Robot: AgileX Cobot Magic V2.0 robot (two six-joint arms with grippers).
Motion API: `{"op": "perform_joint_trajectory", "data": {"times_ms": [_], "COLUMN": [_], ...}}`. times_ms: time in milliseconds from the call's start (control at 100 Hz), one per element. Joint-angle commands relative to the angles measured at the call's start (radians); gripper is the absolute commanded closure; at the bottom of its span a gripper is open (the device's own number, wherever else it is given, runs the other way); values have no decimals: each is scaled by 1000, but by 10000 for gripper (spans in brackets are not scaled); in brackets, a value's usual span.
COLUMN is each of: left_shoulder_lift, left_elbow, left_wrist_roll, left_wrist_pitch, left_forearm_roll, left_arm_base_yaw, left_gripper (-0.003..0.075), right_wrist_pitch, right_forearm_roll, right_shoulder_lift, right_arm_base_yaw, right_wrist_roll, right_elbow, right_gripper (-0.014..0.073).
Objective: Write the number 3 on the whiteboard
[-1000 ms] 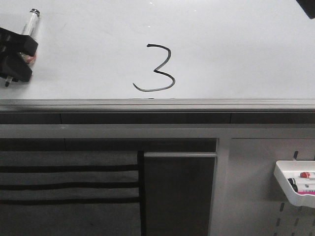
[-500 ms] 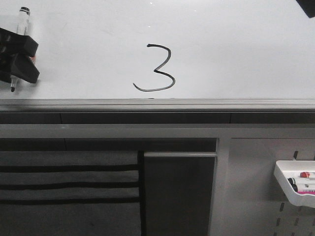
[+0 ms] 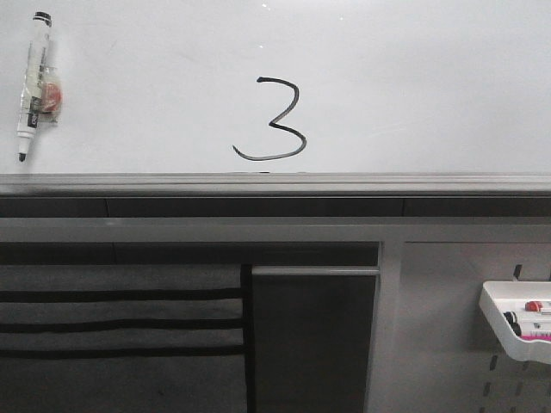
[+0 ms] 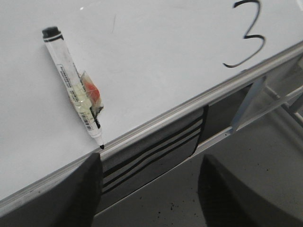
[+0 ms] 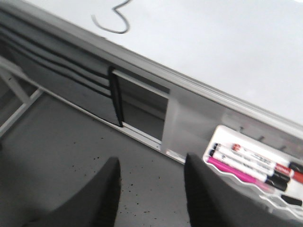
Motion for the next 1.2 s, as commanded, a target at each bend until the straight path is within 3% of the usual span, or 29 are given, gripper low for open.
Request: {"op": "perform_joint_trajectory", "data": {"times_ms": [0,110,250,420,570,690,780,1190], "left_shoulder_lift": [-132,-285,-445,-560,-585,-585,-585,-631], "left_elbow": [-32,12,119,289,410,478,513,634], "left_wrist_roll": [-8,-40,-100,-114,-114,-114,-114,-114], "left_wrist_pitch": [38,30,-39,-191,-447,-617,-636,-631], "left_forearm_roll": [-8,8,39,39,-91,-126,-126,-128], "left_arm_base_yaw": [0,0,0,0,0,0,0,-2], "left_gripper": [316,370,523,738,738,738,738,738], "right_wrist_pitch": [-25,-33,-71,-228,-360,-483,-574,-578], "right_forearm_roll": [-42,-42,-42,-49,-49,-78,-80,-80], "right_shoulder_lift": [-35,-94,-159,-231,-254,-254,-254,-252], "right_arm_base_yaw": [-36,-45,-45,-45,-45,-45,-45,-45], "right_wrist_roll": [114,193,221,197,144,143,143,143], "right_elbow": [-33,-30,-12,32,87,122,144,144], "right_gripper": [317,317,323,470,659,668,668,668]}}
